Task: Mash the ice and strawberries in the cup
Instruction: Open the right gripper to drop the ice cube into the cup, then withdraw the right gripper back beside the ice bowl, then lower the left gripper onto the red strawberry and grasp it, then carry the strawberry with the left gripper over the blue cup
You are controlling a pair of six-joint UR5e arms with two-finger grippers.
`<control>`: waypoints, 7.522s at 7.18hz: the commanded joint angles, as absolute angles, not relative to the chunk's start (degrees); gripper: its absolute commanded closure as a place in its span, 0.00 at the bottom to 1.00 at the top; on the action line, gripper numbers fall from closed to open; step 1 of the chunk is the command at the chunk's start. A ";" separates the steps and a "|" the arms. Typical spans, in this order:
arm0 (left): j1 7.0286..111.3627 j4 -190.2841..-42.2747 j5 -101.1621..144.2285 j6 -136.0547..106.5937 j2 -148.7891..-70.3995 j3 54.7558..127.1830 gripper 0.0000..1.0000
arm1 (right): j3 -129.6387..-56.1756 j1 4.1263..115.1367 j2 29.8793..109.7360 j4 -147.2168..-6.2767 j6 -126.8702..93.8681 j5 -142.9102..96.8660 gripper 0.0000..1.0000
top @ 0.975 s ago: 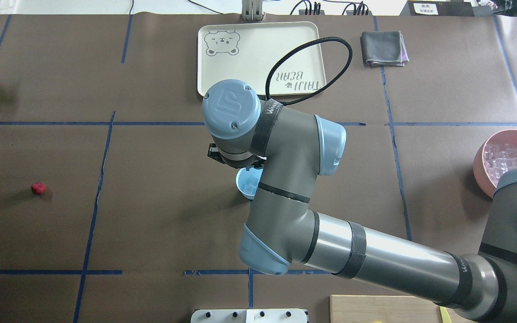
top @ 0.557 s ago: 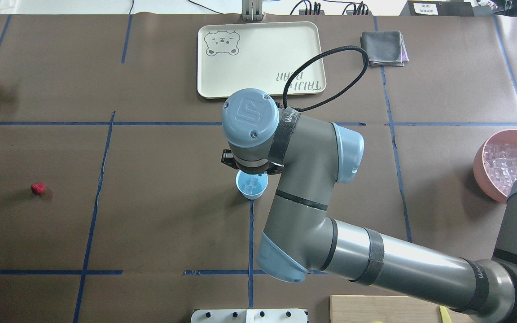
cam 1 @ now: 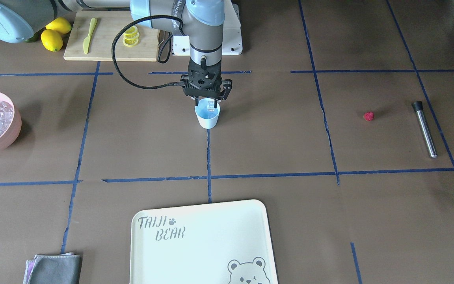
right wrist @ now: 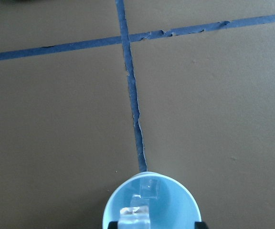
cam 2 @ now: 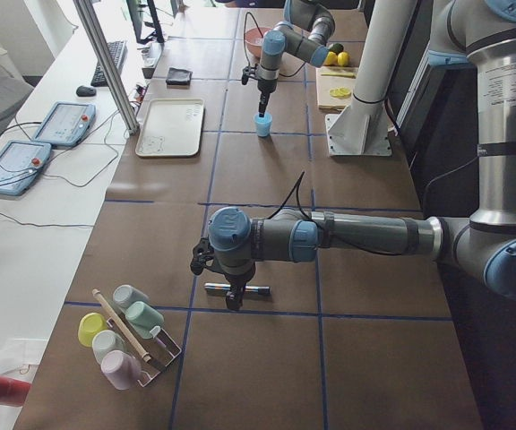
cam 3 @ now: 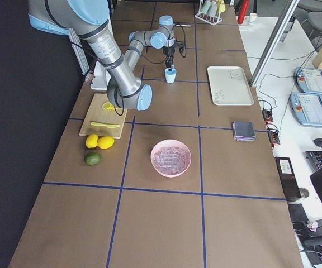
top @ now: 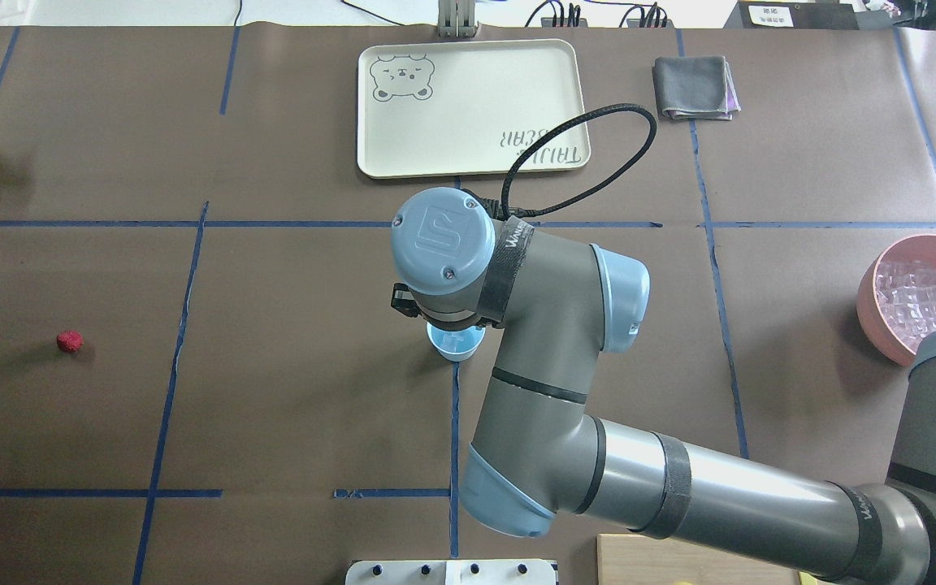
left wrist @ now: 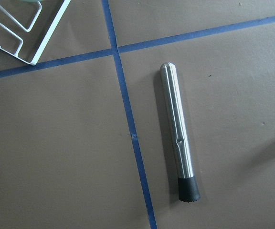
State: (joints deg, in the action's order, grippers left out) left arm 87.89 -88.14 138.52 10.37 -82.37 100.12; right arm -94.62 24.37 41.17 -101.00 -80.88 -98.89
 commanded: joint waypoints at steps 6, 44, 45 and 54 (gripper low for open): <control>87.80 -88.15 138.08 10.37 -82.35 100.90 0.00 | -98.16 34.93 46.55 -101.16 -68.80 -107.80 0.00; 45.88 -129.20 118.65 -49.22 -85.34 97.21 0.94 | -104.15 90.09 98.44 -99.49 10.46 -134.56 0.00; 45.97 -129.20 118.65 -49.22 -85.34 97.29 1.00 | -104.24 90.09 98.52 -99.49 10.46 -134.65 0.00; 39.16 -76.13 118.39 -64.51 -119.83 114.61 1.00 | -104.24 90.09 98.79 -99.49 10.55 -134.65 0.00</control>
